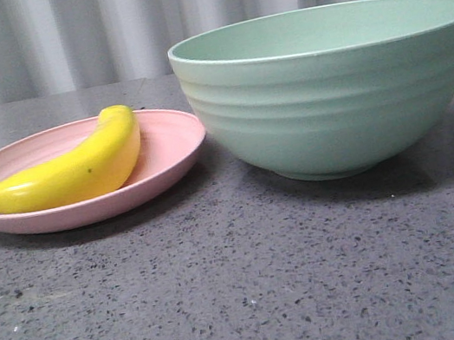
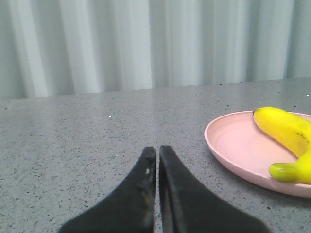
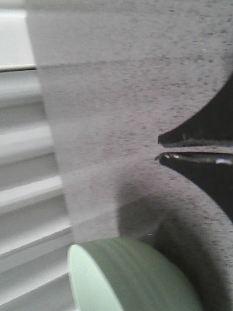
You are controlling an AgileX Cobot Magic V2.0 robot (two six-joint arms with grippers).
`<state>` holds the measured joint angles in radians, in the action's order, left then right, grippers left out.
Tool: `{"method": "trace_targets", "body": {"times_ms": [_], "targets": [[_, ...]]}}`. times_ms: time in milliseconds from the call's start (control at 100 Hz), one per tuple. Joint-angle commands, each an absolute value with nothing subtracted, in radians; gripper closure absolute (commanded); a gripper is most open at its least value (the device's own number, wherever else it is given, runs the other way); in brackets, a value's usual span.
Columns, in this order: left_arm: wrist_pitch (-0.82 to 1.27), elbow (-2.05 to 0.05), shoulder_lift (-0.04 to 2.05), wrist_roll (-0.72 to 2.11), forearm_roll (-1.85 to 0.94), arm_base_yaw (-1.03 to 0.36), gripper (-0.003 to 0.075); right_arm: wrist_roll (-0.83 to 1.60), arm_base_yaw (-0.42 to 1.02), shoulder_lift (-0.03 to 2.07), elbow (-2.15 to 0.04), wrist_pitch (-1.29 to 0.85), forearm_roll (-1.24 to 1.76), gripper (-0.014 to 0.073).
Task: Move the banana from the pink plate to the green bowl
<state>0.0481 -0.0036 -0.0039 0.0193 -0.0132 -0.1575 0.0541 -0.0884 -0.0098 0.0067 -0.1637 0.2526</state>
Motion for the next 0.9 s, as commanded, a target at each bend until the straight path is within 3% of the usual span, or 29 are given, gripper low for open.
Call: {"method": "trace_targets", "body": {"times_ms": [0, 690, 770, 890], "targets": [[-0.029, -0.060, -0.026, 0.011, -0.018, -0.156, 0.0741, 0.064, -0.093, -0.017, -0.055, -0.150, 0.250, 0.0661], [-0.029, -0.407, 0.480, 0.011, -0.018, -0.156, 0.0731, 0.064, -0.093, 0.442, -0.385, -0.284, 0.243, 0.0655], [-0.076, -0.418, 0.530, 0.011, -0.018, -0.156, 0.0643, 0.064, -0.093, 0.463, -0.385, -0.238, 0.243, 0.0655], [-0.189, -0.418, 0.583, 0.011, -0.018, -0.156, 0.0388, 0.064, -0.093, 0.480, -0.385, -0.238, 0.243, 0.0655]]}}
